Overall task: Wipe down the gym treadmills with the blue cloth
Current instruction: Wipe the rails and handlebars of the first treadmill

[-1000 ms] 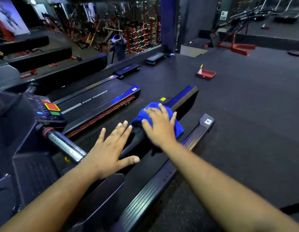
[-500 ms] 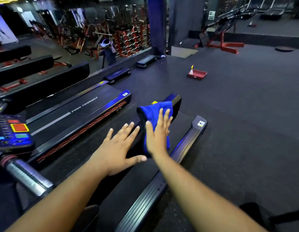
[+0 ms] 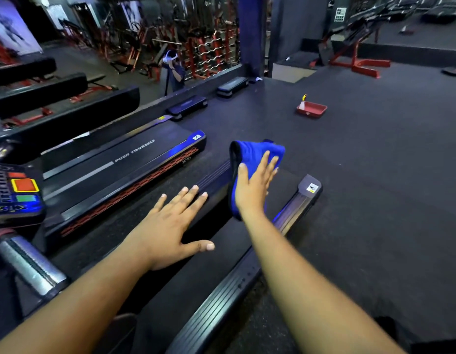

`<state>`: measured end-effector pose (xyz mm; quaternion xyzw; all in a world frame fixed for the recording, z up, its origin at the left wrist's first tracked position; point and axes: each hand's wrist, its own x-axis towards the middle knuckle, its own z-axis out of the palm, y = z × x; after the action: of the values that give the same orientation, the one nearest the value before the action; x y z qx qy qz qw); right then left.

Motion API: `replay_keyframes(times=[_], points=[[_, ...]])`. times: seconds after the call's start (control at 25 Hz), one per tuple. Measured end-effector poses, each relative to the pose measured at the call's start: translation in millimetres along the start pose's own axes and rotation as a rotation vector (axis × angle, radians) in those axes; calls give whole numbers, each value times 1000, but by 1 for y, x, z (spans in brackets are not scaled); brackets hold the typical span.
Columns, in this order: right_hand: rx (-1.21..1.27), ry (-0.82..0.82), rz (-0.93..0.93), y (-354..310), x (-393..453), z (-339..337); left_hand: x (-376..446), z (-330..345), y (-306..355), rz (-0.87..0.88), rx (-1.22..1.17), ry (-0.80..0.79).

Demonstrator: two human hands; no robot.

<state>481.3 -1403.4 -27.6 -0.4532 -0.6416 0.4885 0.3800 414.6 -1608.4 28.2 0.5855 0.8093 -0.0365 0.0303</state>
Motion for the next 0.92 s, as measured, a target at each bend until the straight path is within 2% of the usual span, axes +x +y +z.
replay_keyframes(times=[0.08,0.28,0.36,0.4,0.52,0.68,0.76,0.92], points=[[46,-22,7,9,-20,6,0,1,0,-1,1,-5],[237,126,113,5,60,-13,-1,0,2,-13,-1,-16],[306,150,148,7,33,-4,-2,0,2,-13,1,-14],[307,133,95,9,4,4,-2,0,3,-13,-3,-13],[196,18,-57,14,-47,19,-1,-1,2,-14,-17,-2],[-128,13,-50,-9,58,-14,0,0,0,-4,-19,-9],[-276,-13,-84,-18,65,-19,0,1,0,-3,-8,-17],[-340,-198,-472,-1,-24,-3,-1,1,2,-23,1,-18]])
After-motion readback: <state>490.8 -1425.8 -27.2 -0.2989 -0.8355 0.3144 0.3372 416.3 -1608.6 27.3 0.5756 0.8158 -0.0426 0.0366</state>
